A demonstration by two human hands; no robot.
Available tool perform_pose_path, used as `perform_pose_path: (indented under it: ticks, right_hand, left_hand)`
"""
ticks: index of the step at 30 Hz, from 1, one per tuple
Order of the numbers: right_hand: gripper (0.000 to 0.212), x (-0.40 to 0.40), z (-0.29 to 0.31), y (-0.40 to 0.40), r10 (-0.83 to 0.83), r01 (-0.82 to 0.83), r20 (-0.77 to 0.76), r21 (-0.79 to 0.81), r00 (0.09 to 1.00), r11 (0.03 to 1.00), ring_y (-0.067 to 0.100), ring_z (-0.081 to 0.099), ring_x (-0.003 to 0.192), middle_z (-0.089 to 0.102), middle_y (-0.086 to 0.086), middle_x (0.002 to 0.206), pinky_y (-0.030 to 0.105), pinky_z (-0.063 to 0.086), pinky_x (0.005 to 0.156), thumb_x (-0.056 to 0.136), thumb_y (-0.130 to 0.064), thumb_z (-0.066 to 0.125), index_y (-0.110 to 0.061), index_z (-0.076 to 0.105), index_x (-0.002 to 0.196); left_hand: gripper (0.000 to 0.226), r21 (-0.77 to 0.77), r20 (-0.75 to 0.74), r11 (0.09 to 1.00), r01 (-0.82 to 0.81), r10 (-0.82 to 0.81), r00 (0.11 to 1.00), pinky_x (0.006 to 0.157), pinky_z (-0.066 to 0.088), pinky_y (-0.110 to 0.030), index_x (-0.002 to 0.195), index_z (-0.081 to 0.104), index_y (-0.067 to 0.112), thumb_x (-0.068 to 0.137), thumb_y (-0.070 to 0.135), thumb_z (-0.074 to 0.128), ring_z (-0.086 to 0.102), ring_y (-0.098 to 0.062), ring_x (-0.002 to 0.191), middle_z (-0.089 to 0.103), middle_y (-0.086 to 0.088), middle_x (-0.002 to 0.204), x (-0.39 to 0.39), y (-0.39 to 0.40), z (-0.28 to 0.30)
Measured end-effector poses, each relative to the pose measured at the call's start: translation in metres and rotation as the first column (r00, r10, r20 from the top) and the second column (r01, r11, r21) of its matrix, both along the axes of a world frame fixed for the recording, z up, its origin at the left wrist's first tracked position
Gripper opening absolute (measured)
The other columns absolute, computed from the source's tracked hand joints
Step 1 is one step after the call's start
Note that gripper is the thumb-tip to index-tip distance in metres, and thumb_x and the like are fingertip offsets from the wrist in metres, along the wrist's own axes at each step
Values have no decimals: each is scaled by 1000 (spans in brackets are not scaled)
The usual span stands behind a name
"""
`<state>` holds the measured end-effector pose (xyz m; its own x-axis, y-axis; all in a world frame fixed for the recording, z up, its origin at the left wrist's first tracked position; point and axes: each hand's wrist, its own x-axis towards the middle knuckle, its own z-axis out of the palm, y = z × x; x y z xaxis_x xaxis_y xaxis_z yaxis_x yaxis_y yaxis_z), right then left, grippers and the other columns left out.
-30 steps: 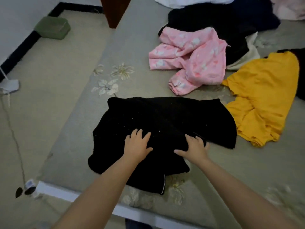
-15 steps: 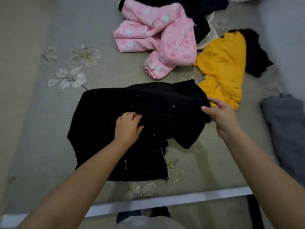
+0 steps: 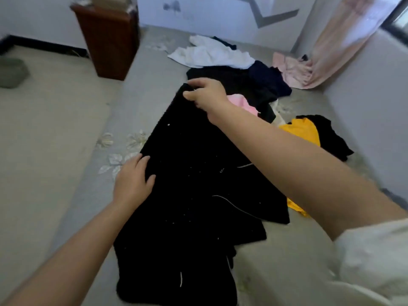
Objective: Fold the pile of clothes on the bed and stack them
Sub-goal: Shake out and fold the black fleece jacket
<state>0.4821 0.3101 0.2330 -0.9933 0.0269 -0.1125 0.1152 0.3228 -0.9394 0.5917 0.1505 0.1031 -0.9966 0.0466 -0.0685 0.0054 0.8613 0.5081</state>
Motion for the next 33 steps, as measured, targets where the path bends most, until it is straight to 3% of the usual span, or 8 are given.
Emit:
perform_pose_path:
  ticks: [3,6,11,18,23,27,30,33]
  right_hand:
    - [53,-20,-13,-54,297,-302,126,25,947,953,18,55,98,53,15,119,24,47,80,92,-2,48,-10,31,142]
    - [49,-26,-39,-45,398,-415,121,318,909,852,19,37,132,36,11,146,15,35,92,95,-4,39,-10,30,143]
    - [32,-22,-116,36,232,-313,217,525,948,791,28,51,118,57,16,127,27,36,97,93,-5,43,-3,59,120]
    - [37,-32,-225,103,242,-464,416,599,877,652,23,50,121,53,11,133,24,35,96,92,-16,53,-4,52,127]
    - [53,-59,-291,97,224,-489,445,673,867,554,29,39,129,41,15,141,36,36,102,92,-26,53,-3,37,137]
    - [59,-75,-321,98,159,-251,200,859,967,446,32,30,131,31,18,145,45,30,102,88,-27,57,-6,35,138]
    - [51,-93,-330,106,69,-243,235,896,970,371,32,36,127,43,18,136,45,29,100,88,-26,56,-8,41,133]
    - [33,-105,-330,117,-3,-315,346,858,938,406,33,48,118,57,18,123,39,34,97,92,-21,49,-9,57,121]
  left_hand:
    - [49,-22,-37,991,-134,133,990,100,32,-43,132,44,-1,87,11,58,39,-35,125,43,-19,137,11,-45,3]
    - [49,-107,8,971,-214,216,976,100,32,-41,132,44,1,87,14,58,41,-35,123,46,-18,135,22,-68,-15]
    - [50,-193,186,967,-169,206,961,104,29,-32,136,38,11,92,28,50,35,-23,130,39,-7,141,21,-43,-66]
    - [44,-235,430,968,-90,187,883,91,43,-34,119,49,13,91,46,46,46,-20,116,52,-4,123,-25,24,-134]
    - [49,-274,389,952,-138,241,889,90,39,-35,117,49,10,89,51,46,46,-23,114,53,-7,119,-65,49,-177]
    - [60,-318,325,933,-166,271,906,95,38,-36,120,48,10,83,57,51,46,-23,115,51,-8,122,-88,77,-213]
    - [81,-284,410,922,-264,366,835,100,36,-38,134,33,8,76,58,61,39,-28,123,40,-14,134,-98,101,-235]
    - [49,-263,442,915,-305,395,805,83,44,-30,122,44,8,86,36,61,50,-23,109,51,-12,120,-104,104,-249]
